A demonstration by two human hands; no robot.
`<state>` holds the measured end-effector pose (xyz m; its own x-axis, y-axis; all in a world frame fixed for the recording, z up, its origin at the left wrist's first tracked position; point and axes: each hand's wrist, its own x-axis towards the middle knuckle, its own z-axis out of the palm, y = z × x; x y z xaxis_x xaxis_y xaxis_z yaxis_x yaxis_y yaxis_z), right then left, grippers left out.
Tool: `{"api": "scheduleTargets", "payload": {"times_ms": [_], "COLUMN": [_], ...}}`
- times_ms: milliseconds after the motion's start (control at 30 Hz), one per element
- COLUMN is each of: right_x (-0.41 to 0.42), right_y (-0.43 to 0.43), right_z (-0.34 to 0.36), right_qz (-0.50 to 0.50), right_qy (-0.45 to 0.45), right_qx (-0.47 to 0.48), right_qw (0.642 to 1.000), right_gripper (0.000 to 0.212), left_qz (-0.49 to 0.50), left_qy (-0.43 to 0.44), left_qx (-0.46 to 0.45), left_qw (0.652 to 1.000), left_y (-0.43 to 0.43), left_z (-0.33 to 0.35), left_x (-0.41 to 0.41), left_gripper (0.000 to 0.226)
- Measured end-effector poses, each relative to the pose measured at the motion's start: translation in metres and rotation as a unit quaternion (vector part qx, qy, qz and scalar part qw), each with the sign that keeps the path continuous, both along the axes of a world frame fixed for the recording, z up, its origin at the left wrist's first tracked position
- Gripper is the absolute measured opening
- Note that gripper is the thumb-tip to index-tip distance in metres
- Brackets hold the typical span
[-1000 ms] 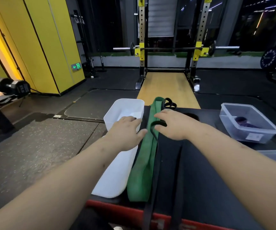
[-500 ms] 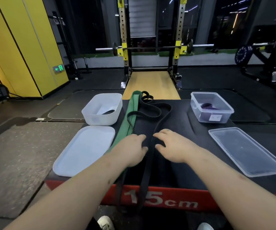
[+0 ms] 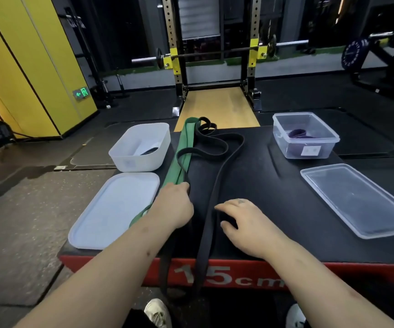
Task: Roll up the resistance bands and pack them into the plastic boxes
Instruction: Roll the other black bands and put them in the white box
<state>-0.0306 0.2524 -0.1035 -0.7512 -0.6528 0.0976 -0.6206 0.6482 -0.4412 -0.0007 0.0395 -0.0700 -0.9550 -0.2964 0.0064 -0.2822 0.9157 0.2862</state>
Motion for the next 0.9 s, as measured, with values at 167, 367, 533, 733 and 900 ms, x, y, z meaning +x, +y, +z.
{"api": "scheduleTargets", "payload": {"times_ms": [167, 367, 533, 733, 900], "right_x": [0.003, 0.003, 0.003, 0.004, 0.004], "right_y": [-0.005, -0.009, -0.01, -0.01, -0.01], "right_z": [-0.004, -0.008, -0.007, -0.006, -0.005], "right_qz": [0.023, 0.03, 0.031, 0.034, 0.03], "right_qy": [0.013, 0.01, 0.013, 0.013, 0.001], "right_qx": [0.016, 0.028, 0.027, 0.029, 0.018], "right_qw": [1.0, 0.999, 0.999, 0.999, 0.999], "right_gripper": [0.052, 0.056, 0.055, 0.055, 0.056], "left_qz": [-0.014, -0.017, -0.002, -0.001, 0.008], "left_qy": [-0.007, 0.008, 0.014, 0.01, 0.071], "left_qx": [0.001, -0.008, -0.055, -0.05, 0.088], "left_qw": [1.0, 1.0, 0.998, 0.999, 0.993], "left_y": [0.001, 0.003, 0.006, -0.003, -0.006], "left_z": [-0.005, -0.013, -0.011, -0.002, -0.002], "left_x": [-0.003, -0.006, -0.009, -0.017, -0.011], "left_gripper": [0.027, 0.03, 0.011, 0.02, 0.019]}}
